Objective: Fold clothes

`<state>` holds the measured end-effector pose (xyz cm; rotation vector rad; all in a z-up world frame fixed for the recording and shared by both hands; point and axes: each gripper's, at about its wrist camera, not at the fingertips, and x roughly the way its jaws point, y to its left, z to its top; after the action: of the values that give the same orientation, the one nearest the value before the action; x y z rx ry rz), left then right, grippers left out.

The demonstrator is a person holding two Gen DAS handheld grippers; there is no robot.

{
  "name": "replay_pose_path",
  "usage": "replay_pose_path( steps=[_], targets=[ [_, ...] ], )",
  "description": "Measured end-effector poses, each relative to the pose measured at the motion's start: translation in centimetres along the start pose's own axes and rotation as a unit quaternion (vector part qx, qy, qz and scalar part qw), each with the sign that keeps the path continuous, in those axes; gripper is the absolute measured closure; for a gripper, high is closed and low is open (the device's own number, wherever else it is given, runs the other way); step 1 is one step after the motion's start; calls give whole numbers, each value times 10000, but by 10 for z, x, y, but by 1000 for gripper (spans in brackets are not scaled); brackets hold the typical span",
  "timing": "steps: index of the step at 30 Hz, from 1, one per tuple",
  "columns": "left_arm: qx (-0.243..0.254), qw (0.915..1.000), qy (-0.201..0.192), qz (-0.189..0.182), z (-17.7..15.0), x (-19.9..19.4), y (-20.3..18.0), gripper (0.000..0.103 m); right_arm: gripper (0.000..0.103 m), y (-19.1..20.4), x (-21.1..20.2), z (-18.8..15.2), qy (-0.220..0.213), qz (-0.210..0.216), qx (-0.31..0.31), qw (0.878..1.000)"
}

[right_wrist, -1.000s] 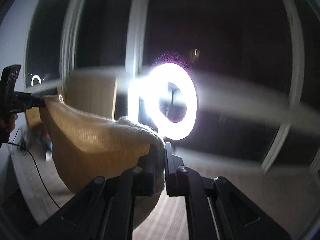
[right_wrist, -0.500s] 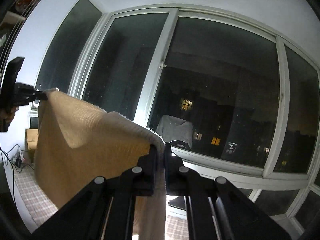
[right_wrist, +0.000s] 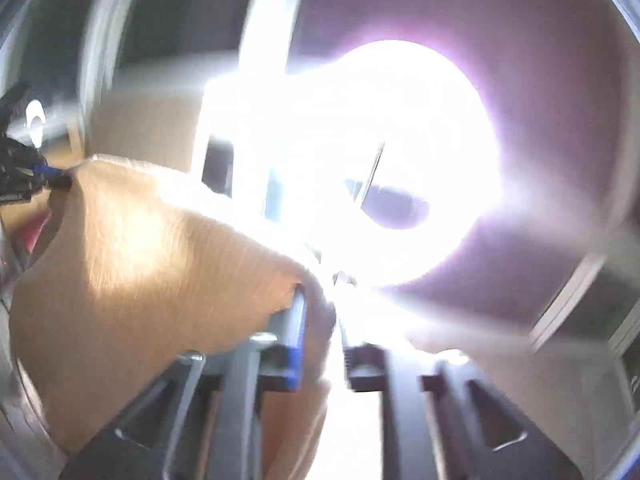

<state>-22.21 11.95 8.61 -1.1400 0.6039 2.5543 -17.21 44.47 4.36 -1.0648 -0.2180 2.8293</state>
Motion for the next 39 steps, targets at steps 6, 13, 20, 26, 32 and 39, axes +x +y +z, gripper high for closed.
replay_pose_path(
  steps=[6, 13, 20, 26, 32, 39],
  targets=[
    [-243, 9931, 1106, -302, -79, 87, -3, 93, 72, -5, 90, -83, 1397, 671, 761, 9850],
    [-580, 9806, 1674, -839, -171, 90, -13, 78, 57, -37, 55, -189, 1979, 1116, 1506, 9621],
    [-1157, 9713, 1916, -801, -179, 121, 0, 79, 56, -27, 64, -230, 2364, 1339, 1685, 9475],
    [-834, 9812, 1642, -583, -171, 104, -6, 98, 98, -35, 62, -234, 2450, 1348, 1542, 9476],
    [-1275, 9766, 1731, 4, -165, 93, 33, 92, 95, -88, 44, -211, 2022, -260, 1592, 9660],
    [-965, 9854, 1385, 225, -179, 27, 36, 74, 70, -66, -9, -206, 1661, 415, 1213, 9777]
  ],
)
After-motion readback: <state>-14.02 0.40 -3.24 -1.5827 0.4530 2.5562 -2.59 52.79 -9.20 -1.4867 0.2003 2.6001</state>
